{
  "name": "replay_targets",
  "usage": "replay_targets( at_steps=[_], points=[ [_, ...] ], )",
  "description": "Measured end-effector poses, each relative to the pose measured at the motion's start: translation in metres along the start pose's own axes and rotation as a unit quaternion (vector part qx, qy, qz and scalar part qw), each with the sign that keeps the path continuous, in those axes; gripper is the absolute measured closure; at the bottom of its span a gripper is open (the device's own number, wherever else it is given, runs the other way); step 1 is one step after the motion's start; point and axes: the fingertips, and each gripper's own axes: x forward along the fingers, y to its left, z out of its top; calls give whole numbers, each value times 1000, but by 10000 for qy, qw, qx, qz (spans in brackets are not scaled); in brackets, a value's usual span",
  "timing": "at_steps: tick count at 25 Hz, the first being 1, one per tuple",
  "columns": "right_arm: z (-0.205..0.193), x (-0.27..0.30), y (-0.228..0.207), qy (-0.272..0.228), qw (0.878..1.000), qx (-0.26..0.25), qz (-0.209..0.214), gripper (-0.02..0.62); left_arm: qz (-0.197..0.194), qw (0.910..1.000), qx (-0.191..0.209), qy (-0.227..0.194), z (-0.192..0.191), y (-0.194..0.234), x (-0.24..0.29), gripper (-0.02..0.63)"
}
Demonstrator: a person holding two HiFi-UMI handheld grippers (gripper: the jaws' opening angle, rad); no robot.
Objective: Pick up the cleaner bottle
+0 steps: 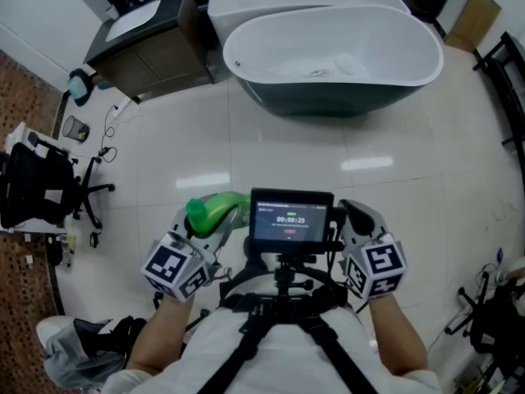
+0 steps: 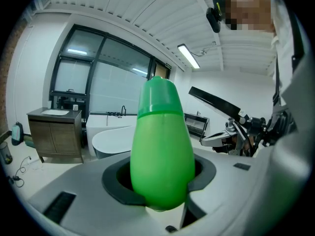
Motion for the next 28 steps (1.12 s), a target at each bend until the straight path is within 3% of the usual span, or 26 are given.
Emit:
replay_targets(
  at_steps=[10,19,28],
  points=[
    [7,14,46,-42,9992,47,-387,586,-309,9995,51,14,-4,37,-29,440],
    [12,14,54,-50,9975,2,-700,586,-404,9992,50,52,-6,50,-33,440],
    [19,8,62,-90,9977,-144,-656,588,-474,9989,66,1,-7,46,-37,440]
  ],
)
